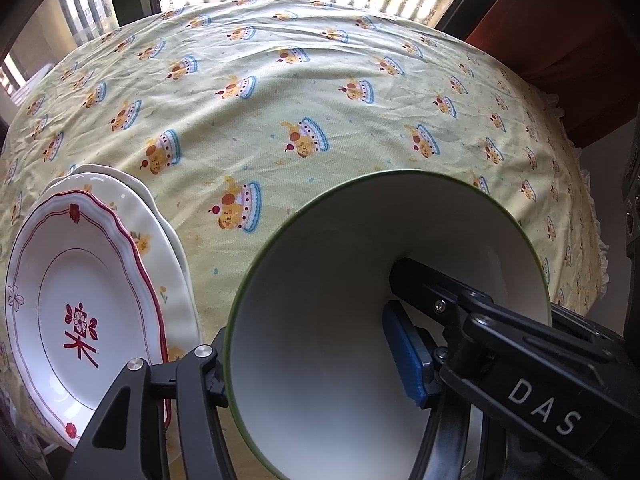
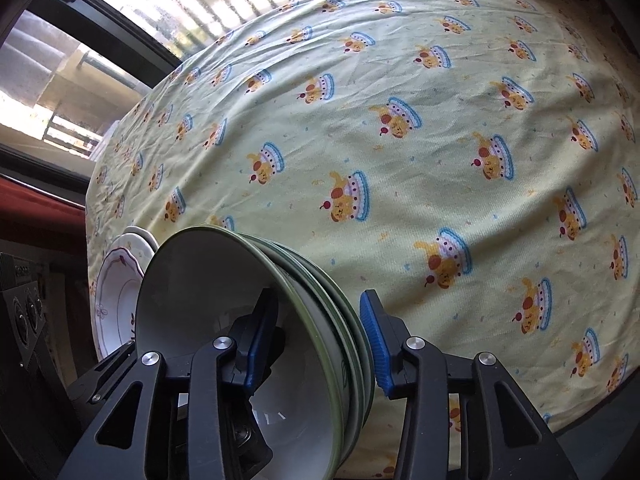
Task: Organize plates and bowls
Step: 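Carry the nested bowls over the plate stack with both grippers, tilting them, then lower the nested bowls onto the center of the plate stack with both grippers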
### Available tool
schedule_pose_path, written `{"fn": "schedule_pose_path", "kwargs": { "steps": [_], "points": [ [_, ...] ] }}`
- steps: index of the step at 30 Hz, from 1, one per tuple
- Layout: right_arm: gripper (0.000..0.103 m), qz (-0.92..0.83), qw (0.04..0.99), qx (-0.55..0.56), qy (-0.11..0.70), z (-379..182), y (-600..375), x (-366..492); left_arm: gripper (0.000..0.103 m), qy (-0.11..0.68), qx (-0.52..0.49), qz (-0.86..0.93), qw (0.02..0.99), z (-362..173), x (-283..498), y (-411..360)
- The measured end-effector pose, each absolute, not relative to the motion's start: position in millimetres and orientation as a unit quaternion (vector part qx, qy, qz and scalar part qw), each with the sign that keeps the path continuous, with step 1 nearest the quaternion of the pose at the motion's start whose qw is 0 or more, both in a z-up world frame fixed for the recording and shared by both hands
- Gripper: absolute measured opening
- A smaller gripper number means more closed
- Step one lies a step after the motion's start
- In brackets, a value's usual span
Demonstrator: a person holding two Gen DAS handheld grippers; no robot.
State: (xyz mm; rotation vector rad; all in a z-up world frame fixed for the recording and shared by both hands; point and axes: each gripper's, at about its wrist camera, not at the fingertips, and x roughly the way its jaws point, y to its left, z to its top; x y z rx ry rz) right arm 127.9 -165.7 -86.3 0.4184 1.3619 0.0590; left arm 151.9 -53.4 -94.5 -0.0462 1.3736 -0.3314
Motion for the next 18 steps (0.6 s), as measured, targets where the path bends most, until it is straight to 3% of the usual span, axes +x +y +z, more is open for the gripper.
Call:
{"fn": "schedule_pose_path", "kwargs": {
  "steps": [18],
  "points": [
    [0.046, 0.043, 0.768, 0.158, 0.619, -59.5, -186.0, 102.6, 0.062, 0.608, -0.068, -0.125, 0.781, -69.2, 115.6, -72.2]
  ]
}}
